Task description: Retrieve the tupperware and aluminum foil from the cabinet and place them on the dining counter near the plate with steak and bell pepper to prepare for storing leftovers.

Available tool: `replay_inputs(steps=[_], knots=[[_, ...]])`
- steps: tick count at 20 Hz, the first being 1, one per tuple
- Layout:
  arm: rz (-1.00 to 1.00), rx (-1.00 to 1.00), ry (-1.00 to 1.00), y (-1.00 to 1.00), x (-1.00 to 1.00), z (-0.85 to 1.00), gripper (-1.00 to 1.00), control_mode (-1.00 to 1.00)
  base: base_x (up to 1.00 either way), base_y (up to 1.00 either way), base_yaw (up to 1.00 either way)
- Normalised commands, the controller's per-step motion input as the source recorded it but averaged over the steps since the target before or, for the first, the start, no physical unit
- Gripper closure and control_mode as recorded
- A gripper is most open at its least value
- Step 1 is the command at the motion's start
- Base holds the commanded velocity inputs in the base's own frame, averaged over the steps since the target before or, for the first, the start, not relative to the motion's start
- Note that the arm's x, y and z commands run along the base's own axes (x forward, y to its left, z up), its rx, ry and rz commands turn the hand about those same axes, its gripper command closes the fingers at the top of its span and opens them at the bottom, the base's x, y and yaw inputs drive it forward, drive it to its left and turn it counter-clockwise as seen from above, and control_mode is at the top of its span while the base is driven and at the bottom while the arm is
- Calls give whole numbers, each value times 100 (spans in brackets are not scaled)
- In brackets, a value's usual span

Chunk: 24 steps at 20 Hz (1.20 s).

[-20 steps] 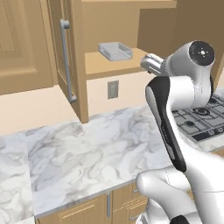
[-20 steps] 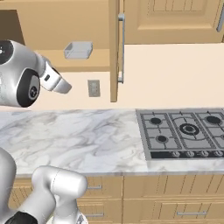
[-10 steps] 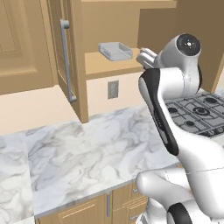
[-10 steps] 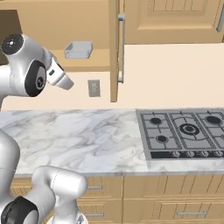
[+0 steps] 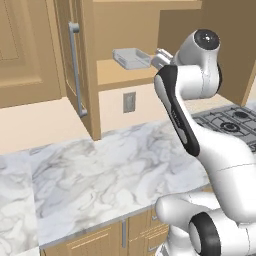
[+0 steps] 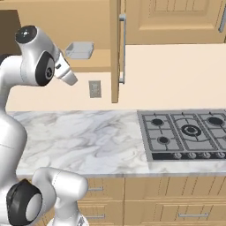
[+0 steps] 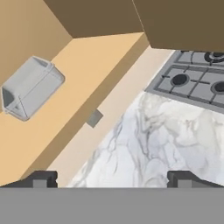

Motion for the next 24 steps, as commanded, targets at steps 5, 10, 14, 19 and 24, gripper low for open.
replay_inputs(steps=[5,10,14,19,24], knots=[[0,4,2,9,43,-1,-100,-100,0,0,0],[0,7,0,4,51,-5,-100,-100,0,0,0],[0,7,0,5,47,-6,-100,-100,0,0,0],[0,3,0,11,41,-9,-100,-100,0,0,0],[0,0,0,19,37,-1,-100,-100,0,0,0]])
